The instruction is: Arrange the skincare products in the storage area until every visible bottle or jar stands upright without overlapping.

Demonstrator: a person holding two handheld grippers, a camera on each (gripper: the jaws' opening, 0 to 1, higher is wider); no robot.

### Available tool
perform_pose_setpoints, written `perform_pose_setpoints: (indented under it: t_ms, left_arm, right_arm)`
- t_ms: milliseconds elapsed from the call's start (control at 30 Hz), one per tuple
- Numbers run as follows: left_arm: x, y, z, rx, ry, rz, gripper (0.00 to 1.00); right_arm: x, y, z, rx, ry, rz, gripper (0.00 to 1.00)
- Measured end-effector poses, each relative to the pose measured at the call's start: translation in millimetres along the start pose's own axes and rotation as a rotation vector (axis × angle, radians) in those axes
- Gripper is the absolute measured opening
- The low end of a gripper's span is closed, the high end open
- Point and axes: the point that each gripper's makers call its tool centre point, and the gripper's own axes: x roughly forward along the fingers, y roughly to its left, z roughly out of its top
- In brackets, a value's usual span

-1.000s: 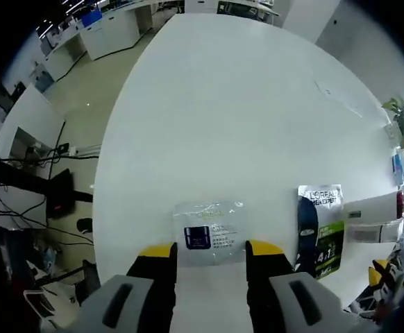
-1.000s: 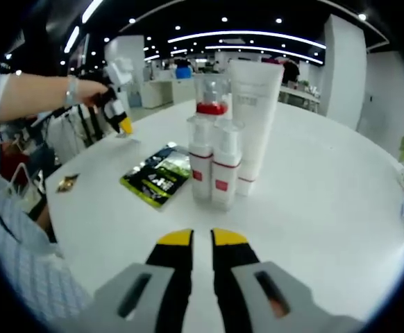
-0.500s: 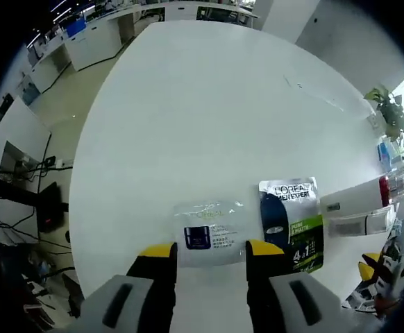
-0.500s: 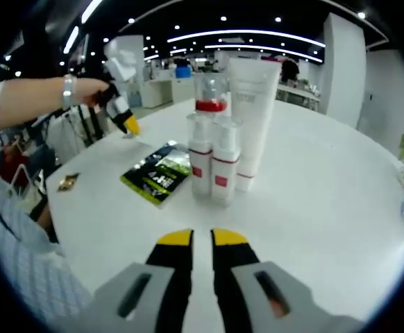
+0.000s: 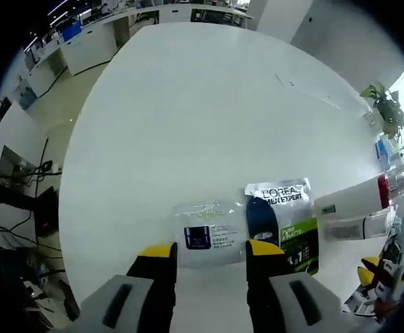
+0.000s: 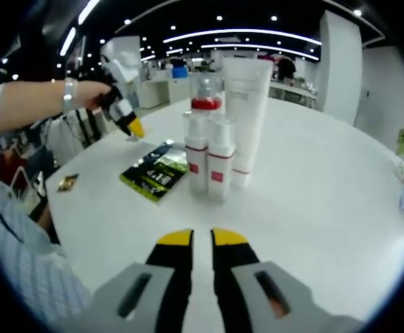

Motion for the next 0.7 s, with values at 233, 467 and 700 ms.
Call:
perform_pose_setpoints:
  t_ms: [233,467,700]
  left_arm:
    - [11,-1.3,-2.1,-0.008,0.010,0.023,0.40]
    - [24,-1.3,-0.5,-0.017,0.005,0.036,0.40]
    - [32,3.5,0.8,-0.012,-0.006,0.062,0.40]
  right_arm:
    - [-4,-1,1.1,0.000,-0.007,-0.005,0.09]
    - [-10,-8,-4.8,0.012,-0.002,-0.024,0.09]
    - [-14,-16,-9.4,0.028,0.005,-0.048,0.09]
